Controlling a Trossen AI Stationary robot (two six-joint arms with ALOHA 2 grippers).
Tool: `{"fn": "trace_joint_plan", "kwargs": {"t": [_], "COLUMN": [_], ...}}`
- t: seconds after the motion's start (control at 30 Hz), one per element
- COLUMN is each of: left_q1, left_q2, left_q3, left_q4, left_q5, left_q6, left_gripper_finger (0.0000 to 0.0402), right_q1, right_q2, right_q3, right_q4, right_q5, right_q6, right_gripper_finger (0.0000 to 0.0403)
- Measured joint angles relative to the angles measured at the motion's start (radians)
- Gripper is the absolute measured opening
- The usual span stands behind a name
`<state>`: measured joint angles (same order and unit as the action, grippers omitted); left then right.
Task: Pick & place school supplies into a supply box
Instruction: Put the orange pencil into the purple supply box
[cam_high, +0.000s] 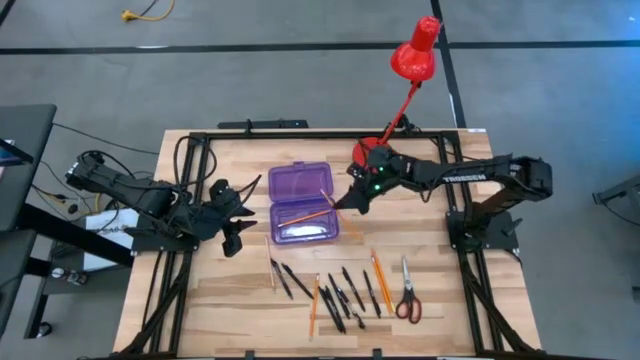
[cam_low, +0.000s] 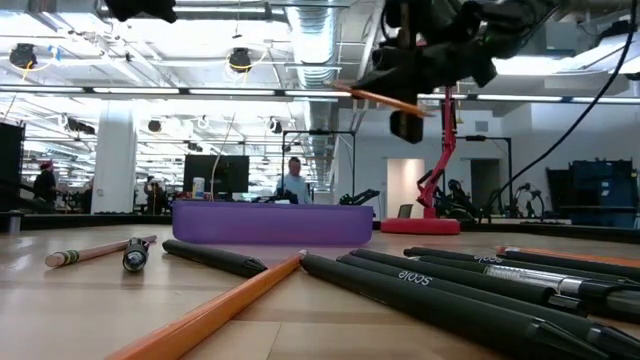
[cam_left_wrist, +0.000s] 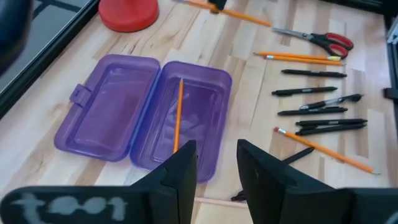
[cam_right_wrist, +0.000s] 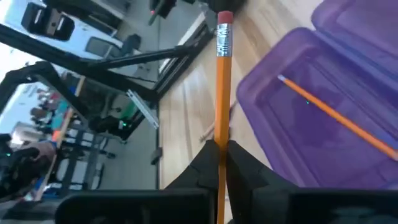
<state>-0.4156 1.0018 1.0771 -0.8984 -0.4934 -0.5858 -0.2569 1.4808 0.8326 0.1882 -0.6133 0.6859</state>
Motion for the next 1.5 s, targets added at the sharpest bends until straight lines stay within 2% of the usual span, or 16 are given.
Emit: {"fn": "trace_joint_plan", "kwargs": {"t": [0.23,0.33,0.5,0.67,0.93,1.13,1.37,1.5], "left_q1": [0.0,-0.008,-0.054,-0.122,-0.211,-0.226,-0.226,-0.226], "left_q2": [-0.002,-0.002,-0.002,-0.002,-0.001,-0.001,-0.001,-0.001], "left_q3": [0.0,0.0,0.0,0.0,0.0,0.0,0.0,0.0], "left_q4": [0.035,0.043,0.06,0.06,0.055,0.055,0.055,0.055], "left_q5": [0.013,0.022,0.013,-0.038,-0.144,-0.186,-0.196,-0.196], "left_q6": [0.003,-0.01,-0.049,-0.112,-0.18,-0.185,-0.185,-0.185], "left_gripper_finger": [0.0103,0.0103,0.0103,0.0103,0.0103,0.0103,0.0103,0.0103], "right_q1": [-0.007,-0.007,-0.008,-0.016,-0.043,-0.053,-0.045,-0.035], "right_q2": [0.2,0.289,0.431,0.532,0.57,0.569,0.569,0.569], "right_q3": [0.133,0.211,0.315,0.38,0.441,0.484,0.52,0.53], "right_q4": [0.047,0.082,0.104,0.105,-0.055,-0.173,-0.285,-0.299], "right_q5": [-0.02,-0.06,-0.14,-0.169,-0.154,-0.148,-0.12,-0.114], "right_q6": [-0.047,-0.066,-0.09,-0.15,-0.298,-0.358,-0.435,-0.457], "right_gripper_finger": [0.0,0.0,0.0,0.0,0.0,0.0004,0.0056,0.0071]}}
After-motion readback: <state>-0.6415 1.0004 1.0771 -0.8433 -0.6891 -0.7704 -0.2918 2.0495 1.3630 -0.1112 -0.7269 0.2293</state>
